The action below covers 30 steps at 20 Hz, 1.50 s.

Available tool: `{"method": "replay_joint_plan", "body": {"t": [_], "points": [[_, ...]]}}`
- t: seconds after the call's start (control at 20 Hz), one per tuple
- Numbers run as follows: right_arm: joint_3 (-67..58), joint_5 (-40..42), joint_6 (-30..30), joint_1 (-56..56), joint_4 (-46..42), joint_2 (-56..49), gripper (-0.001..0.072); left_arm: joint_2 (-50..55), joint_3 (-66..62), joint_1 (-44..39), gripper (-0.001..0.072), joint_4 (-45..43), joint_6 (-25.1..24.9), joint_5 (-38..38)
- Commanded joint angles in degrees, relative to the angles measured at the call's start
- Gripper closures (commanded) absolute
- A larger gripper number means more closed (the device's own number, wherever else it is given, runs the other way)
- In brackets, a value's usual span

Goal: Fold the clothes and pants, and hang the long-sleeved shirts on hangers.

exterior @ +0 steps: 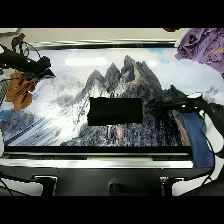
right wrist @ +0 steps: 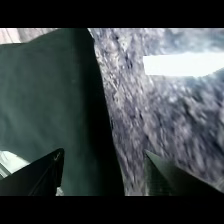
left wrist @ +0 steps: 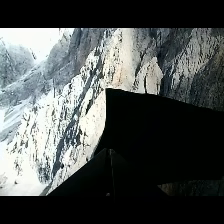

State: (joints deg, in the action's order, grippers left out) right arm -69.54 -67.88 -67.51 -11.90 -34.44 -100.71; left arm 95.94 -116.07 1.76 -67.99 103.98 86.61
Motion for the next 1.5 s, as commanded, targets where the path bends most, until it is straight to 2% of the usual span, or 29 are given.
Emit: {"method": "replay_joint_plan", "body": {"t": [0.0,0.1,0.2,0.25,0.3,0.5,0.85,1.3,1.45], "points": [[0.4,2.8,2.3,3.9,2.3,-3.5,0.0181,0.0,0.0,0.0,0.0690,0.0,0.0,0.0],[0.4,3.3,2.2,5.9,2.3,-4.2,0.0198,0.0,0.0,0.0,0.0690,0.0,0.1,0.0],[0.4,4.3,2.1,7.5,2.4,-4.3,0.0371,0.0,0.0,0.0,0.0691,0.0,0.1,0.0],[0.3,4.3,2.1,7.9,2.9,-4.2,0.0535,0.0,0.0,0.0,0.0690,0.0,0.1,0.0],[0.2,4.1,2.3,7.9,4.5,-3.9,0.0666,0.0,0.0,0.0,0.0691,0.0,0.1,0.0],[-6.5,5.1,1.2,6.5,5.2,-0.4,0.0680,0.0,0.0,0.0,0.0690,0.0,0.1,0.0],[-28.2,8.3,-17.7,0.0,-10.9,-0.3,0.0680,0.0,0.0,0.0,0.0690,0.0,0.1,0.0],[-38.5,6.0,-37.5,-14.7,-25.6,1.5,0.0681,0.0,0.0,0.0,0.0690,0.0,0.1,0.0],[-38.5,5.0,-45.4,-17.4,-34.8,5.4,0.0681,0.0,0.0,-0.1,0.0691,0.0,0.1,0.0]]}}
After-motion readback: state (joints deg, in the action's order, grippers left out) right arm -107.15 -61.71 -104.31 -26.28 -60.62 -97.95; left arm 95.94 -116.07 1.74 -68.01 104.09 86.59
